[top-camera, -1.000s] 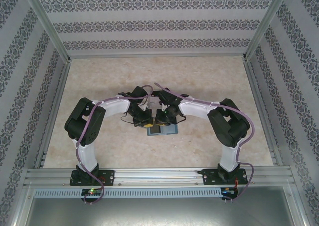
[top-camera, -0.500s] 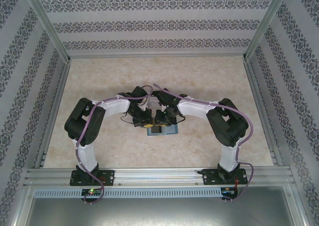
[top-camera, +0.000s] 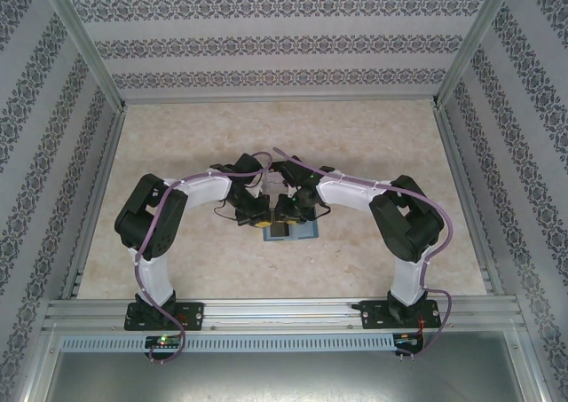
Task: Take the credit cards out of the card holder
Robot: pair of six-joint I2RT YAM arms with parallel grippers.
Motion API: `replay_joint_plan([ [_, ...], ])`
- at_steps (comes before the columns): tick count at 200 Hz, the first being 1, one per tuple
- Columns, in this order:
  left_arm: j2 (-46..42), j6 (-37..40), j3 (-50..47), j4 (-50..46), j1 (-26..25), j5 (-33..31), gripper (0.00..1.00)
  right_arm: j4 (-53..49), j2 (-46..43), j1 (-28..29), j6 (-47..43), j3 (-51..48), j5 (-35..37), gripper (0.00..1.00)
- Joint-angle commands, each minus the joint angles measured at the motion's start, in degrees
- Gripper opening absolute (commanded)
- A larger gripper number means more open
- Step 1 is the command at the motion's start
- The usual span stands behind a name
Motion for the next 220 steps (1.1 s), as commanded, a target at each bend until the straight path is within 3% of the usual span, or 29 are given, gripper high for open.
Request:
replay_joint_plan([
  [1, 0.8, 2.0, 1.5, -4.1, 0.3, -2.2, 0.0, -0.5, -2.0, -0.4, 0.4, -0.4, -0.1, 0.33],
  [220, 4.6, 4.1, 3.1, -10.0, -0.5, -7.5, 0.0, -4.2, 2.1, -0.3, -3.2, -0.1, 2.5, 0.36],
])
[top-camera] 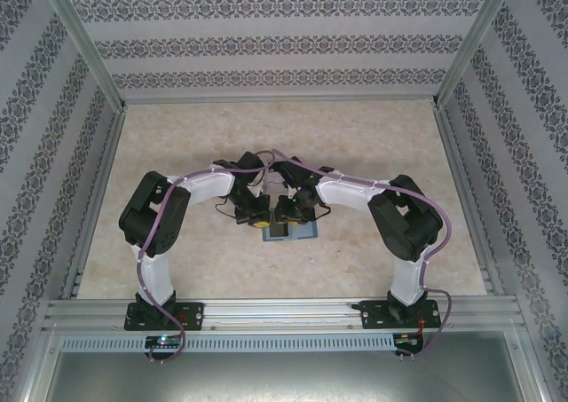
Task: Take the credit cards out of the card holder
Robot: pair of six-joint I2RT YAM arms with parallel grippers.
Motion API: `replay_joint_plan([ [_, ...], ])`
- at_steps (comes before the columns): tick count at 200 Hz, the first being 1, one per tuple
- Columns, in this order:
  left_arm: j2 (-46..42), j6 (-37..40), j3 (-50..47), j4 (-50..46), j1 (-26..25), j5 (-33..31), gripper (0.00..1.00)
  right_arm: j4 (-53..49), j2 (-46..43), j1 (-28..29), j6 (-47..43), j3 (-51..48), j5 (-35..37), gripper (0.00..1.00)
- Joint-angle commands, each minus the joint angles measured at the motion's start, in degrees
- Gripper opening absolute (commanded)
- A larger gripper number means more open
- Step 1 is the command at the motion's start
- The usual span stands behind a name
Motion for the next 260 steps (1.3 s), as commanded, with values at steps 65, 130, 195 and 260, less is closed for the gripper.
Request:
replay_joint_plan([
  [65, 3.3, 1.1, -0.4, -4.3, -0.7, -5.8, 0.0, 2.1, 0.8, -1.4, 0.1, -2.6, -3.7, 0.37],
  [130, 3.7, 0.8, -0.3, -4.1, -0.9, -5.7, 0.0, 14.7, -4.4, -4.5, 2.5, -10.1, -12.2, 0.34],
  [195, 3.8, 0.8, 0.0, -4.2, -1.1, -5.7, 0.0, 27.6, -6.2, -6.8, 5.1, -16.8, -20.1, 0.24],
  [260, 3.8, 0.6, 0.0, -4.2, -1.3, -5.8, 0.0, 35.9, -5.6, -8.2, 7.9, -20.8, -23.0, 0.15],
])
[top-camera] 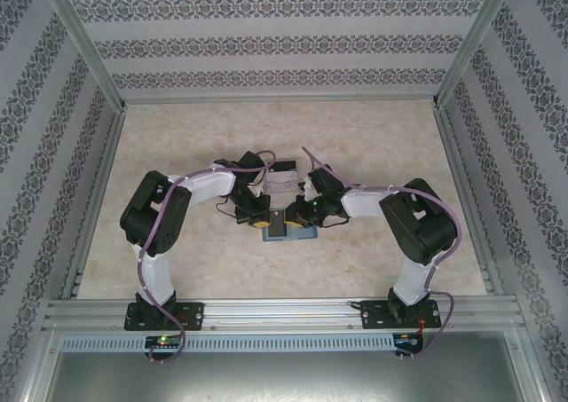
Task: Take the credit cards out of the card holder
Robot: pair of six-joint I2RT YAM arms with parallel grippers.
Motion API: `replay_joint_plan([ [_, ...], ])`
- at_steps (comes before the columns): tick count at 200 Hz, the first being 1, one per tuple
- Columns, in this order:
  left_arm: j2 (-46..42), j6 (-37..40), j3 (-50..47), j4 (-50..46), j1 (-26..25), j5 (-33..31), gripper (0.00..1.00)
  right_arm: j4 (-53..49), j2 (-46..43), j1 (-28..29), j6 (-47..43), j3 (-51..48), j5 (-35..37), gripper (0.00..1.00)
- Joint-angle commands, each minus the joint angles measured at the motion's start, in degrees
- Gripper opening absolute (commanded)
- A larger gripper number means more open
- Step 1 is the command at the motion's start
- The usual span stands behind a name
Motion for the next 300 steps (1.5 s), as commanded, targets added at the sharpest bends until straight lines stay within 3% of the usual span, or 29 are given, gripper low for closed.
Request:
replay_joint_plan([
  [1, 3.3, 0.5, -0.8, -3.3, -0.9, -5.5, 0.0, 5.5, -0.6, 0.0, 1.1, -1.0, -3.2, 0.15],
  [71, 3.3, 0.6, -0.3, -4.0, -1.1, -5.6, 0.0, 6.6, -0.9, -0.3, 0.9, -1.5, -3.7, 0.04],
  [104, 3.3, 0.7, -0.2, -4.1, -1.0, -5.7, 0.0, 6.6, -0.5, -0.3, 0.5, -1.2, -4.2, 0.13],
  [164, 3.1, 0.7, -0.3, -4.2, -1.2, -5.7, 0.0, 1.4, -0.3, 0.5, -1.7, 0.1, -0.7, 0.19],
  [204, 2.7, 0.6, -0.3, -4.4, -1.3, -5.8, 0.0, -5.6, -4.6, 1.1, -3.0, 1.4, 6.6, 0.21],
  [246, 2.6, 0.6, -0.1, -4.2, -1.2, -5.5, 0.0, -5.8, -4.0, 3.0, -2.6, 3.6, 3.8, 0.22],
  [300, 2.4, 0.6, -0.4, -3.8, -1.2, -5.4, 0.0, -9.8, -1.6, 4.2, -3.8, 6.2, 7.4, 0.22],
])
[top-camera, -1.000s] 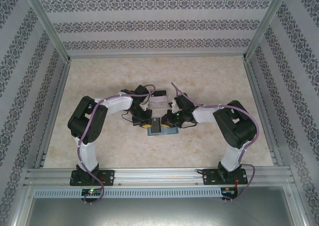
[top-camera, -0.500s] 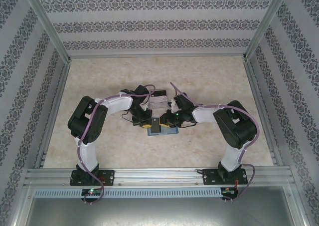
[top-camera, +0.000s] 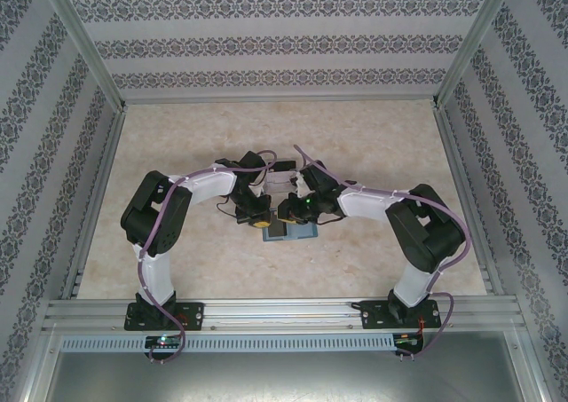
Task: Take the credit cards out of the card holder
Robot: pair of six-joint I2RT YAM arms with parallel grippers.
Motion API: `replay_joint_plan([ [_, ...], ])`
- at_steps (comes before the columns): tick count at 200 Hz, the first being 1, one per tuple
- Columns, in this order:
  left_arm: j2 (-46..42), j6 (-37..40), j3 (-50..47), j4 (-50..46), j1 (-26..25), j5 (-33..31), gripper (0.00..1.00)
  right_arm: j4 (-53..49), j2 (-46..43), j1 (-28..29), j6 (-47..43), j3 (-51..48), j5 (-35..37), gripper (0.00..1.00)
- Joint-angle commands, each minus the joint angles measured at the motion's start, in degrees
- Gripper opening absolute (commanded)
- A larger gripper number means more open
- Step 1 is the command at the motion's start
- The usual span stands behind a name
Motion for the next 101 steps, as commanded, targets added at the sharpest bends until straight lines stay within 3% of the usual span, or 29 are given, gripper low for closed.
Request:
replay_joint_plan([
  [1, 2.3, 0.6, -1.0, -3.1, -0.9, -4.5, 0.0, -3.4, 1.6, 0.5, -1.6, 1.8, 2.7, 0.22],
  [101, 2.2, 0.7, -1.0, -3.2, -0.8, -4.4, 0.0, -7.0, 4.6, 1.9, -3.3, 5.0, 4.7, 0.24],
])
